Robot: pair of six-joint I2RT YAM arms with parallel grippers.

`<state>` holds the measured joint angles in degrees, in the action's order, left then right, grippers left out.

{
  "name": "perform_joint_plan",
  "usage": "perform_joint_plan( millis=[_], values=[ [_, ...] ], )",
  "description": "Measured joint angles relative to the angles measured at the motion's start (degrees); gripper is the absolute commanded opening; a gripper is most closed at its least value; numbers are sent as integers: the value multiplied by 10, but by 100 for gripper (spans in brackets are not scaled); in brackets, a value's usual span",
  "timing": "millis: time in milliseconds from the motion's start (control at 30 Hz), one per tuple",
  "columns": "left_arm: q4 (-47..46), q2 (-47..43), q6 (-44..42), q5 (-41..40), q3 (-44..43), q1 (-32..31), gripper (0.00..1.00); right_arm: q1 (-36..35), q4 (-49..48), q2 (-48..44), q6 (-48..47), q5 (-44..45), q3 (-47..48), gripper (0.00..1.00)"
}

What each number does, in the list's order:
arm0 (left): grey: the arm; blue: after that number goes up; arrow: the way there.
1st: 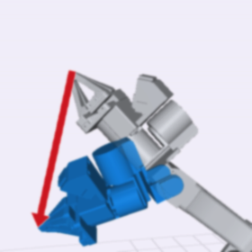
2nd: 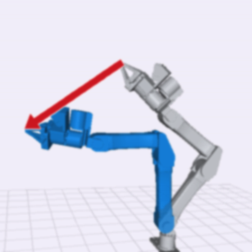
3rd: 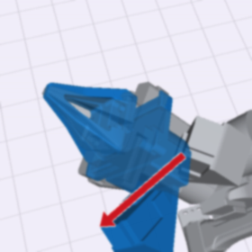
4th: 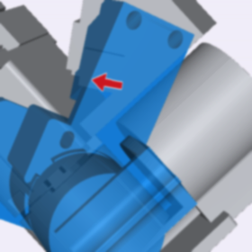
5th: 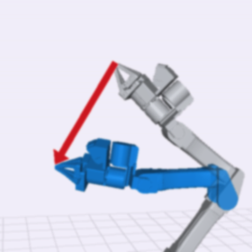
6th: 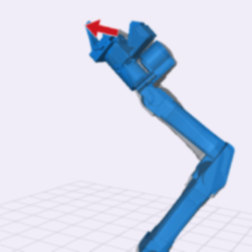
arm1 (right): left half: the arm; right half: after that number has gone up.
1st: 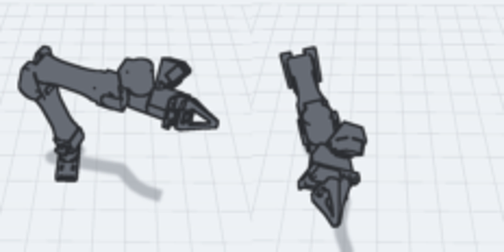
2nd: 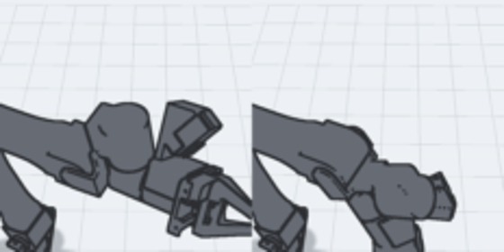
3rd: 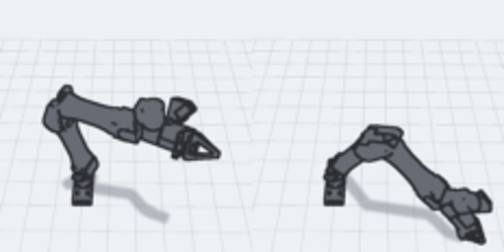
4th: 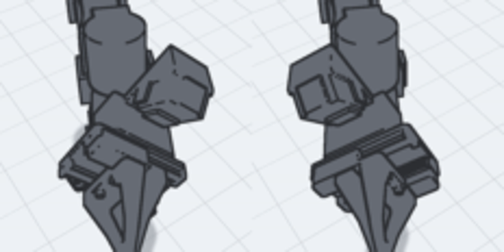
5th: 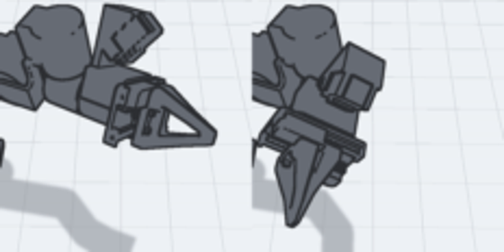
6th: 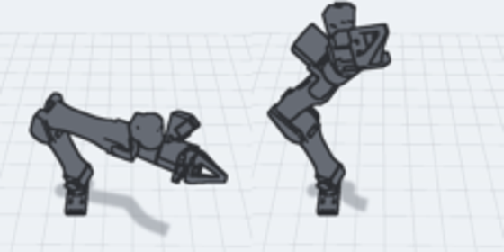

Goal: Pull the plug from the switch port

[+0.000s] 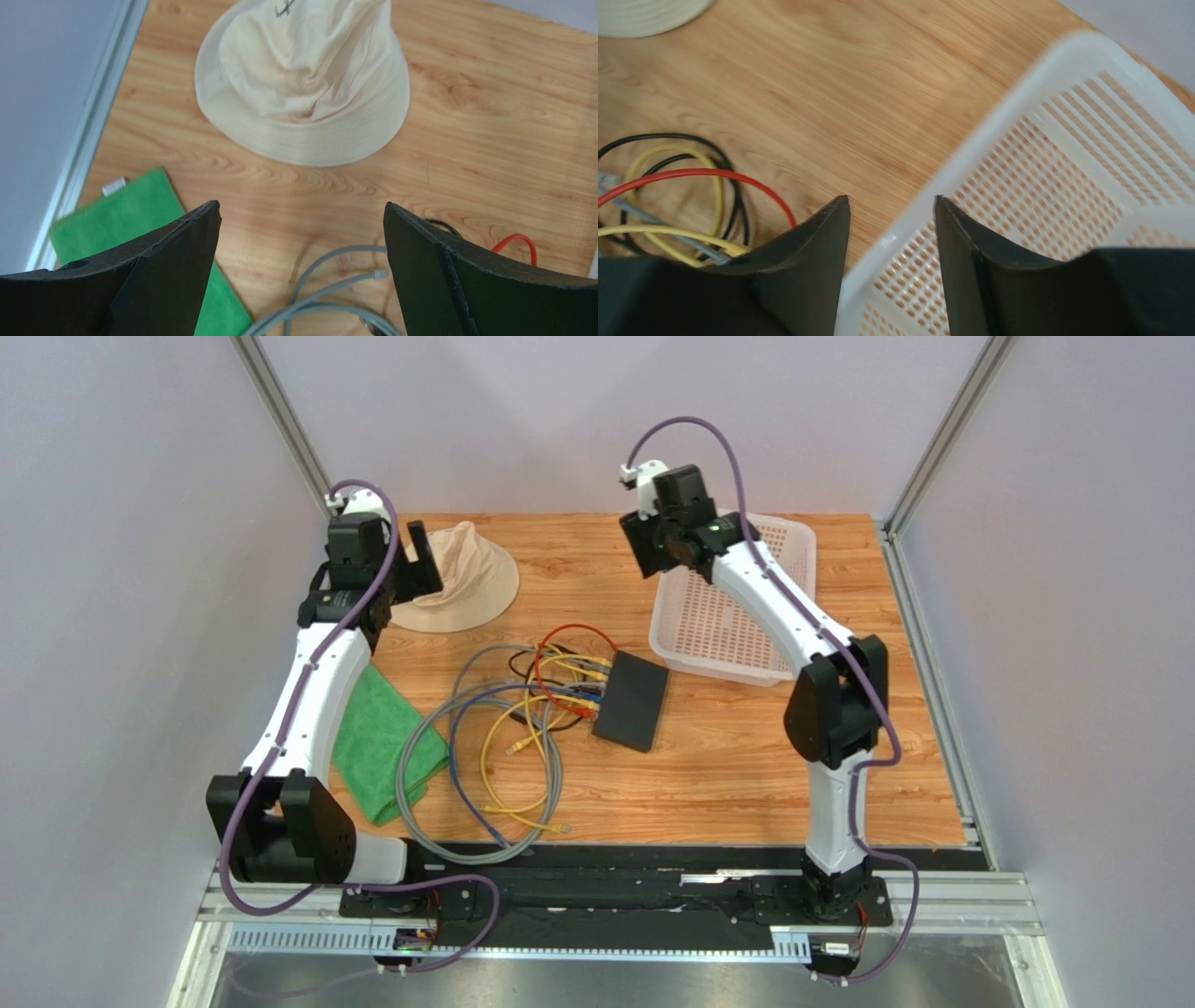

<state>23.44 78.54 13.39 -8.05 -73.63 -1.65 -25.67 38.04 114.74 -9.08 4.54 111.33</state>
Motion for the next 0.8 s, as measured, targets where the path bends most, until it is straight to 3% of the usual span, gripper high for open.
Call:
perform_joint_plan(
  millis=[67,133,233,300,533,733,800],
  values=[
    [30,-1,38,6,0,16,87,-26,2,36,4,-34,40,25],
    [54,-2,61,20,1,35,81,-47,-1,60,17,-73,43,23],
    [77,-2,64,39,1,51,78,-64,2,82,31,-113,27,22],
    [92,-2,62,48,2,56,77,-60,10,93,38,-127,9,16],
    [101,-2,49,104,35,56,75,-4,30,95,45,-84,-46,5],
    [102,-2,14,201,43,54,74,85,41,26,34,-27,-134,8],
    [101,5,-1,230,43,47,77,120,45,2,33,-25,-150,25]
  ],
)
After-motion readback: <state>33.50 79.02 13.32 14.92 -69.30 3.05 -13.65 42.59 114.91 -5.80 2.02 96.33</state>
